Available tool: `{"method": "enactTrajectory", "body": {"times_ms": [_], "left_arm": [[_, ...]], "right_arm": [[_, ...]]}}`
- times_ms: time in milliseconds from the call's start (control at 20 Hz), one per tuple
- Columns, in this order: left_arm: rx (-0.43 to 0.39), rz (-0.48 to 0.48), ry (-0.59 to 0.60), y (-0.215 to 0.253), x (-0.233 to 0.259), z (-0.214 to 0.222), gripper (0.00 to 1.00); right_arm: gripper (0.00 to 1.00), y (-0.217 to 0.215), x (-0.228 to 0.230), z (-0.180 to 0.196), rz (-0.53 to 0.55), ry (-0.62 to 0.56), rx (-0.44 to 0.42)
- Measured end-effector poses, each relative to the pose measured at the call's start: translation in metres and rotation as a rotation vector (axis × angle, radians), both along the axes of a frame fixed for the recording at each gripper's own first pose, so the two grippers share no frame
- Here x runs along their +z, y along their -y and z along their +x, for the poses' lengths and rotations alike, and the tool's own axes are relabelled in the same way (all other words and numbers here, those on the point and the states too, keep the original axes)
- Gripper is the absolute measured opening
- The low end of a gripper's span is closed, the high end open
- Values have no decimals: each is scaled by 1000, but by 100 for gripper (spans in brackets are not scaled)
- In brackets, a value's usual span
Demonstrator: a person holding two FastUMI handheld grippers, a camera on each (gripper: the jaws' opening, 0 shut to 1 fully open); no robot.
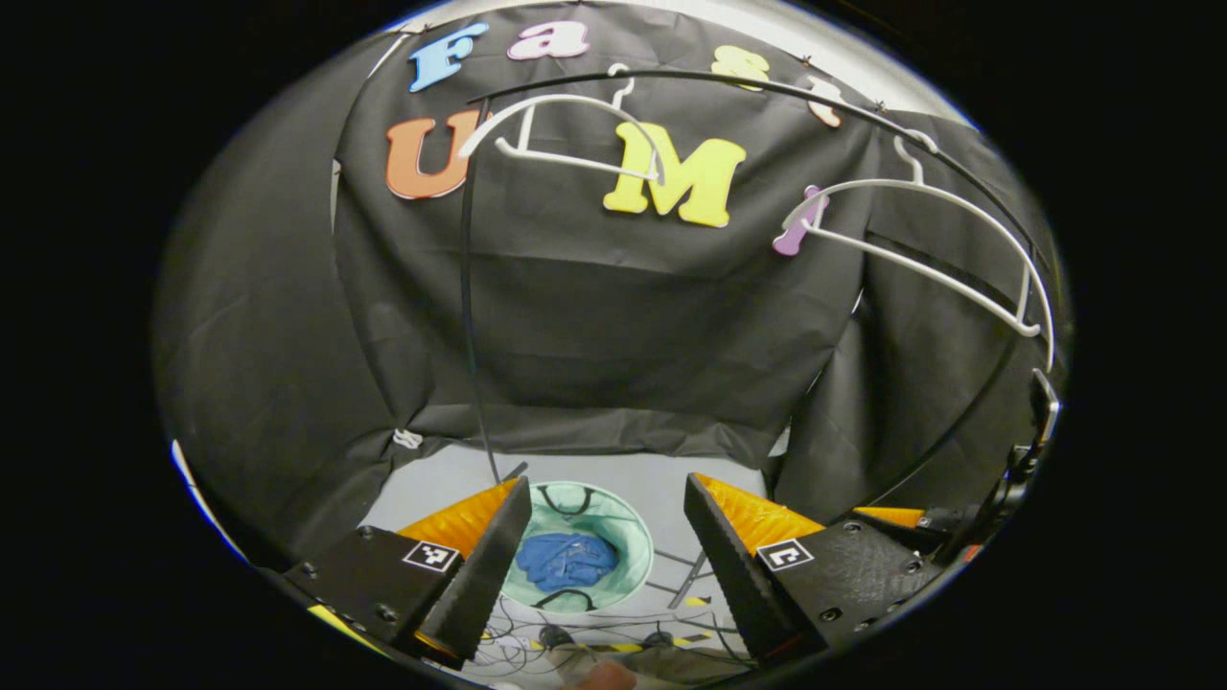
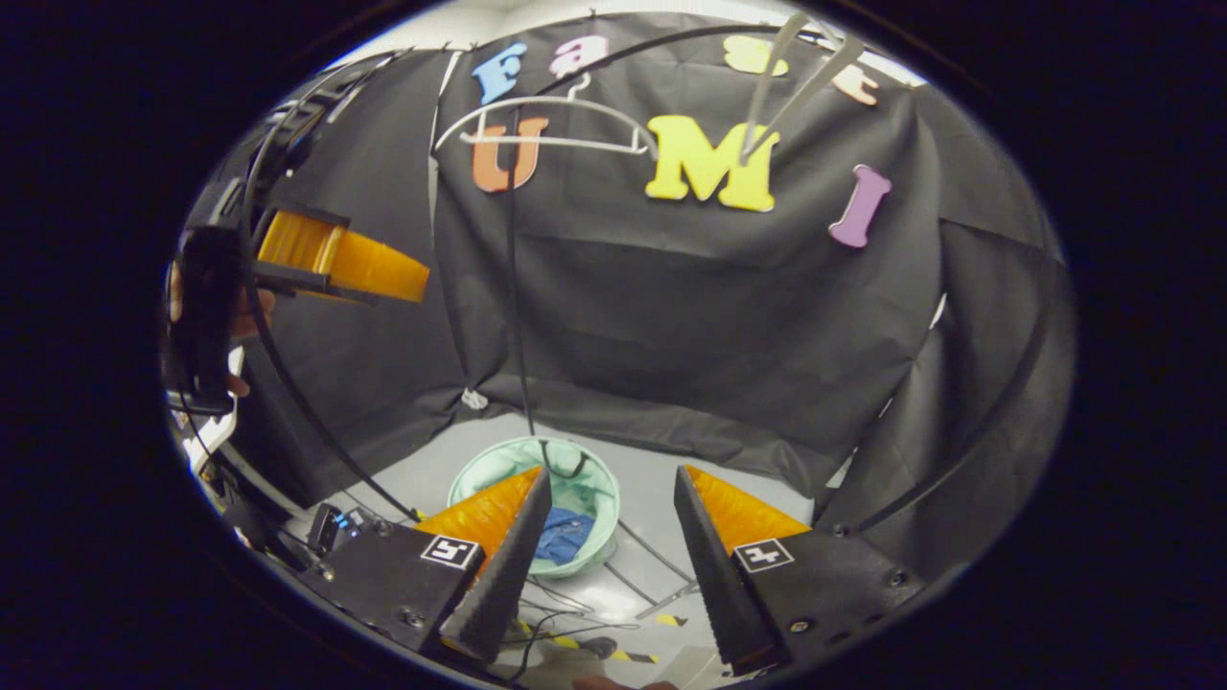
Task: Grasp the clothes on the hanger with both hands and then place them into the laundry hamper below.
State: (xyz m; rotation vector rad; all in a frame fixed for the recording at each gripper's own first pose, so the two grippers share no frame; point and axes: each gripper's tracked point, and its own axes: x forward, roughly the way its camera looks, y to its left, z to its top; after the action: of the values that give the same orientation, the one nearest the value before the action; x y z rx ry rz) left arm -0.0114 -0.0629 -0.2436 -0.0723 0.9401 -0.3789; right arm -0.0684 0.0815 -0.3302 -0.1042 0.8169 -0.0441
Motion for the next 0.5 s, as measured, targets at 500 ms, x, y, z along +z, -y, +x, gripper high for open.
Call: {"method": "enactTrajectory", "body": {"times_ms": [500], "left_arm": [[-20,-95,240,30,89,29,100]], "right_arm": [[82,61,127,15,-63,289,-117]]}}
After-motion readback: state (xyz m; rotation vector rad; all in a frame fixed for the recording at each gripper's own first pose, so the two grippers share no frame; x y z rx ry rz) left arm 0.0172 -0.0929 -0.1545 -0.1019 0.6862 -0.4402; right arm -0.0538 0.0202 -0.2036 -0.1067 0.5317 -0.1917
